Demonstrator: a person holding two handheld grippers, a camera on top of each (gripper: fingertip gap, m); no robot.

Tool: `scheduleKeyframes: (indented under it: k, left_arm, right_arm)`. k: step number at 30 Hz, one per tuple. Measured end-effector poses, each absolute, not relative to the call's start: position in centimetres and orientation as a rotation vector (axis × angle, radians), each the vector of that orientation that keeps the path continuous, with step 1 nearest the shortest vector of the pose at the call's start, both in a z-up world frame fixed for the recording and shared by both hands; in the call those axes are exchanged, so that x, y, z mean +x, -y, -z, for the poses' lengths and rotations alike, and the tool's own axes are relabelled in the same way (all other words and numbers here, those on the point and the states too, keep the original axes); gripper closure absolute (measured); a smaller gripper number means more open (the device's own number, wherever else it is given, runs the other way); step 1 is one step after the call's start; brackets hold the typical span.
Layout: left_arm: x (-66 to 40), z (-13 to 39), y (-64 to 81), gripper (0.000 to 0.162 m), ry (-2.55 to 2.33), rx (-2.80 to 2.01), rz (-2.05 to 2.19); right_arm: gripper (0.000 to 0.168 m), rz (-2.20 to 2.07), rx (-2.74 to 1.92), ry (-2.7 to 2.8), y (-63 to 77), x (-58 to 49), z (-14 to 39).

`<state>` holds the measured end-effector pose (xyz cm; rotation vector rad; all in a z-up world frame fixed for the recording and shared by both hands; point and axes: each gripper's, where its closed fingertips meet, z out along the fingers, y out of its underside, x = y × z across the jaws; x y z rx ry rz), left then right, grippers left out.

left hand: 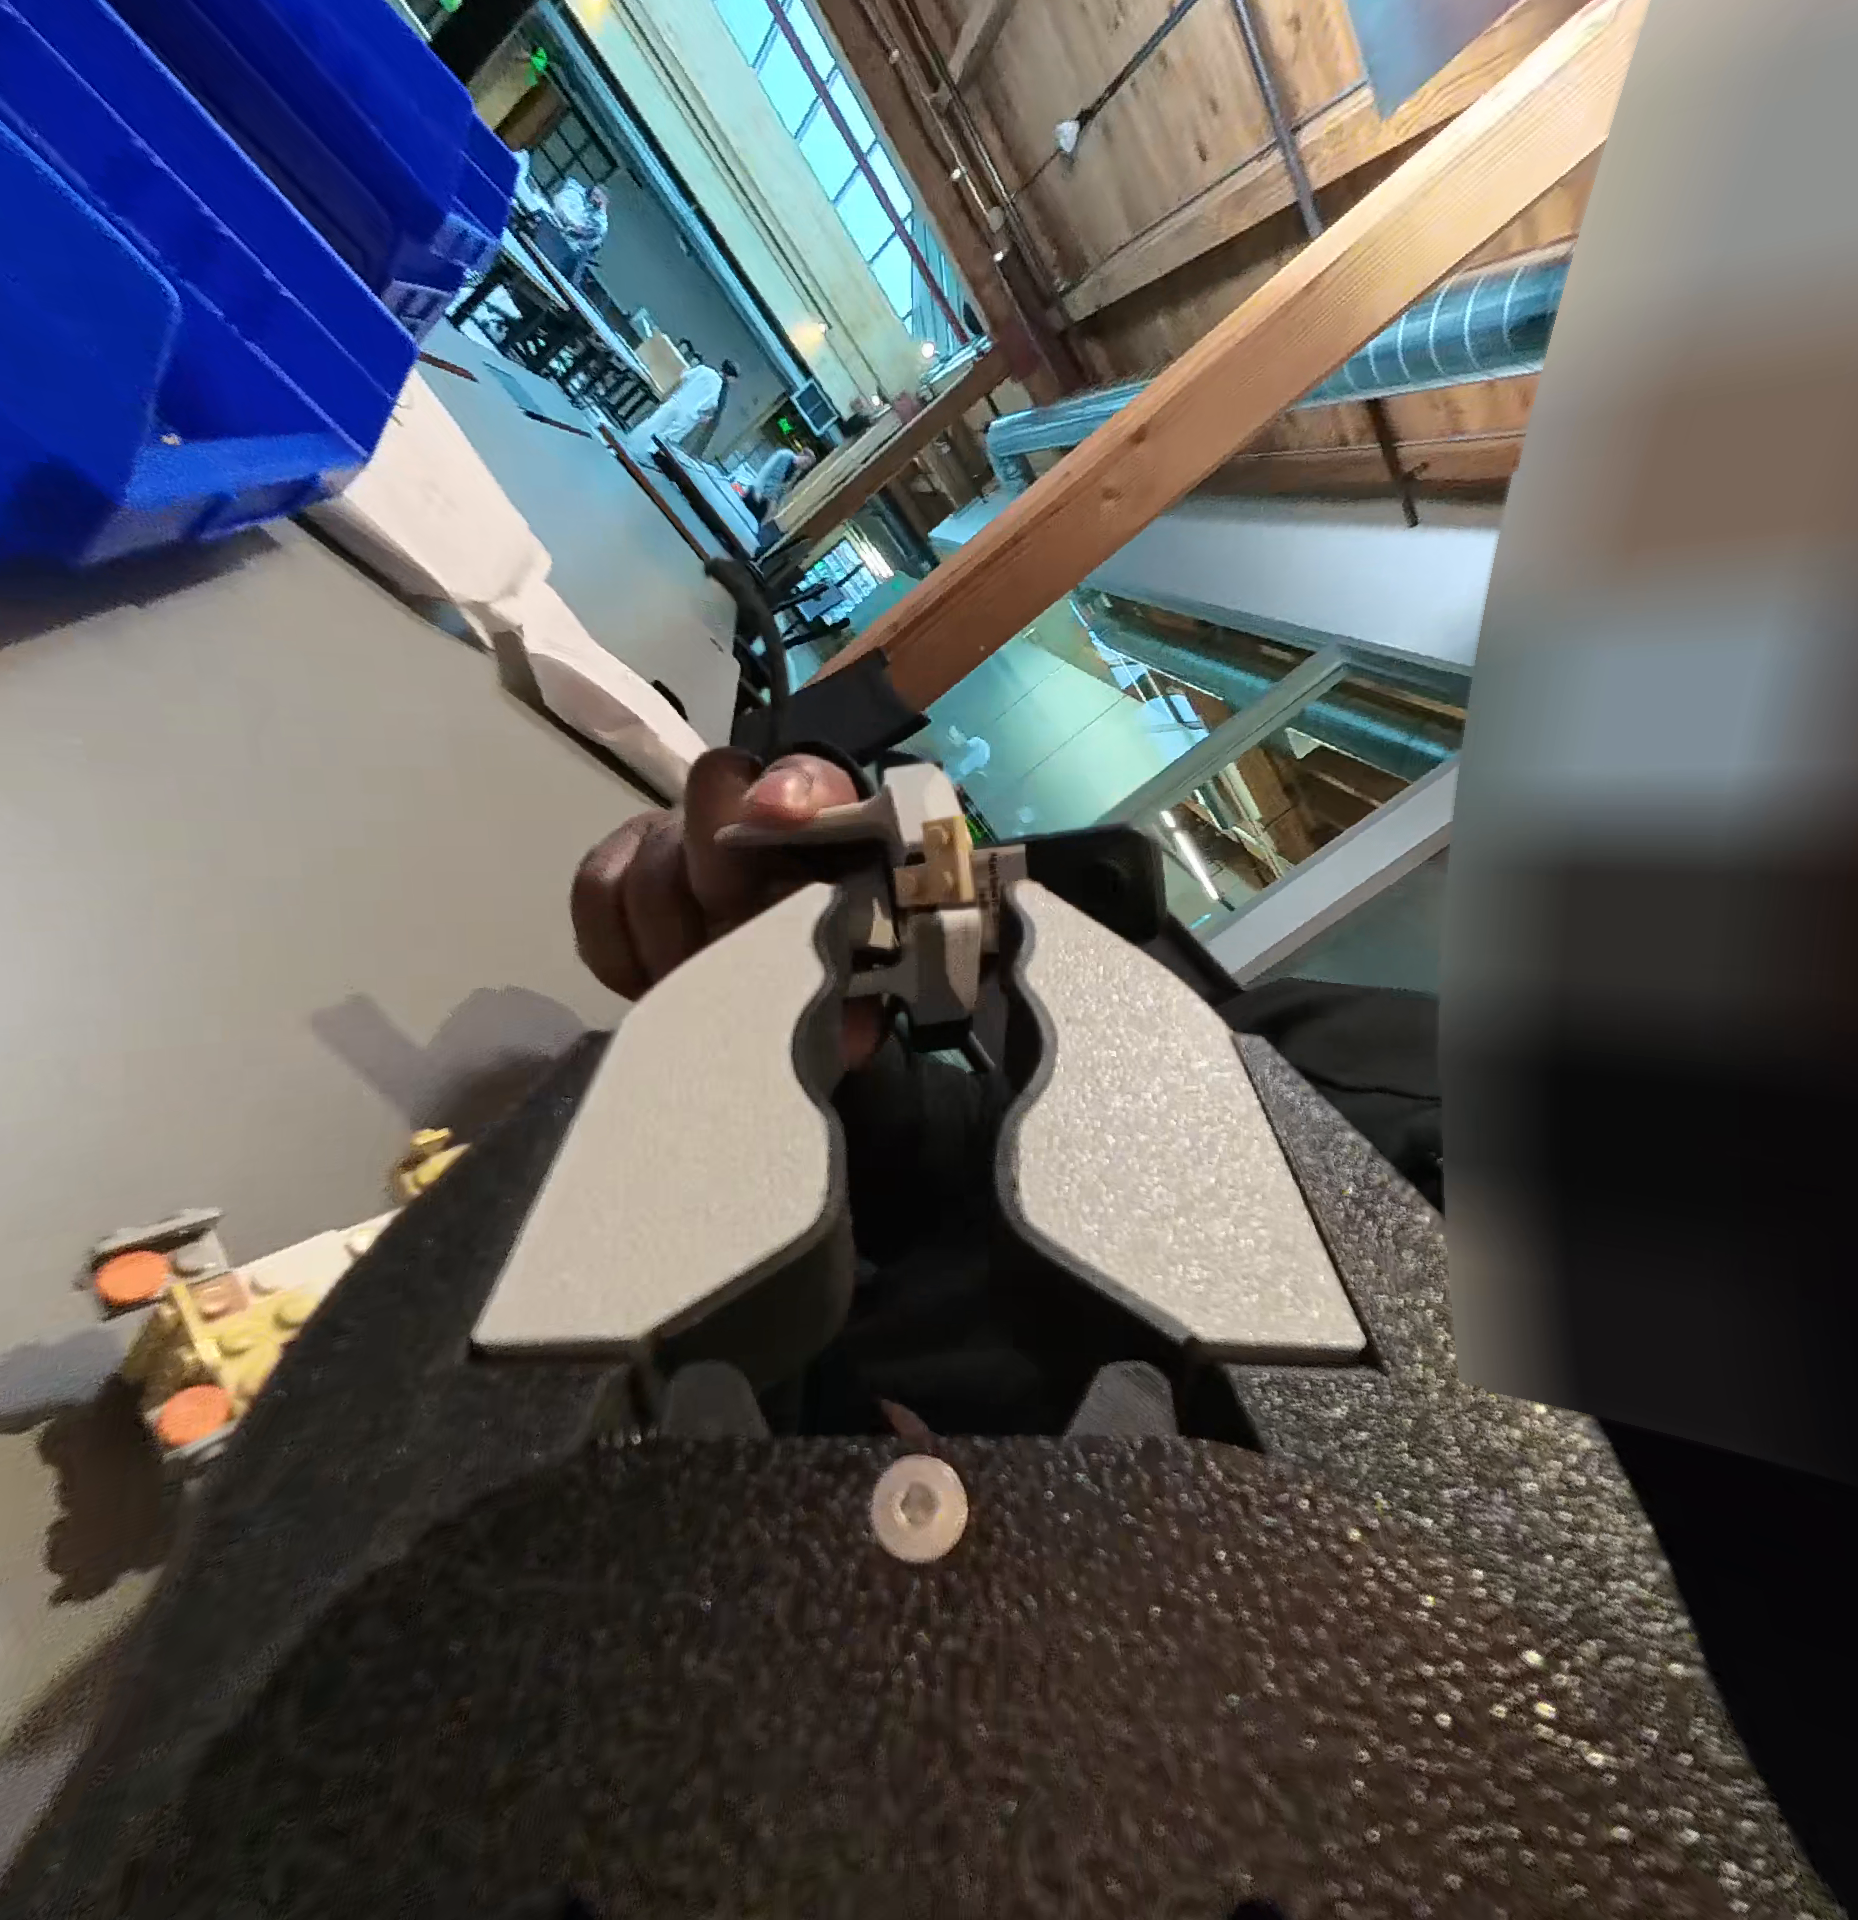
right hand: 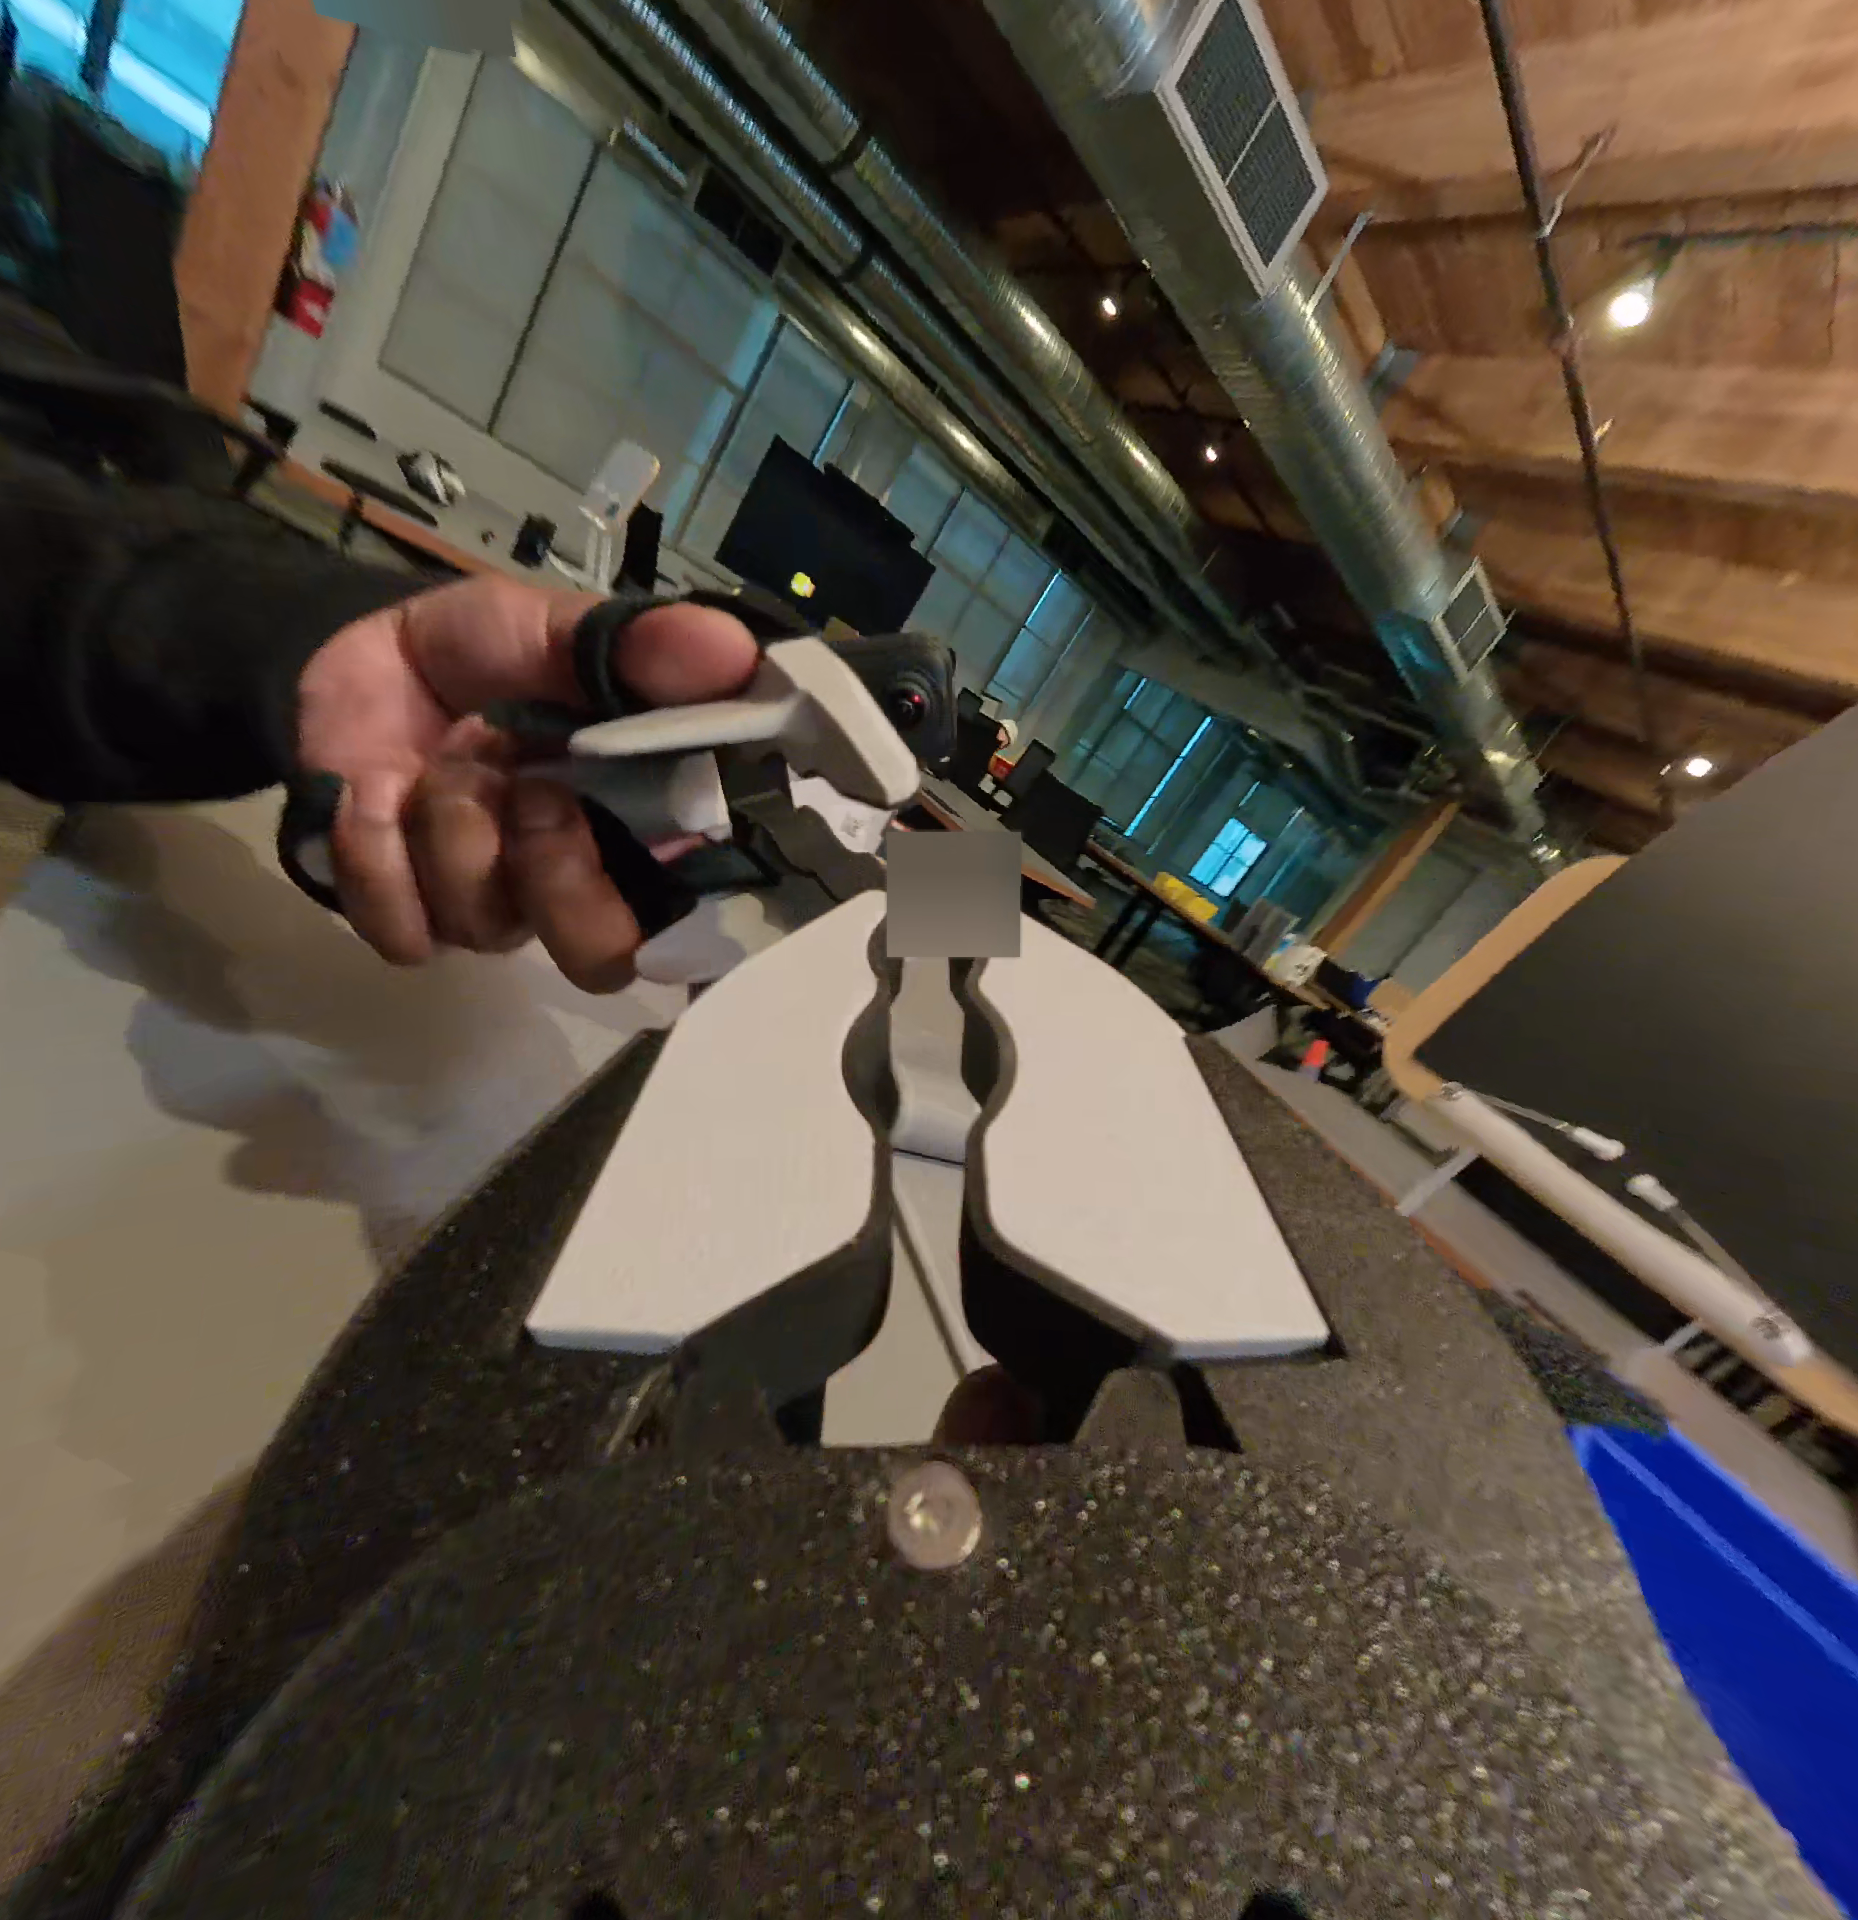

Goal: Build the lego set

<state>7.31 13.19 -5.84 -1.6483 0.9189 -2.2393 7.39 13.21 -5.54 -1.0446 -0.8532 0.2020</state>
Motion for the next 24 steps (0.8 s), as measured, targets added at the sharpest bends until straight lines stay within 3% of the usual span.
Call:
scheduleKeyframes:
  k: [24]
  left_arm:
    - [7.1, 5.9, -11.6, 0.148, -0.967, -1.556, 2.389]
  right_arm:
    - [0.158, -0.168, -1.005, 0.916, -12.8, 6.3, 6.4]
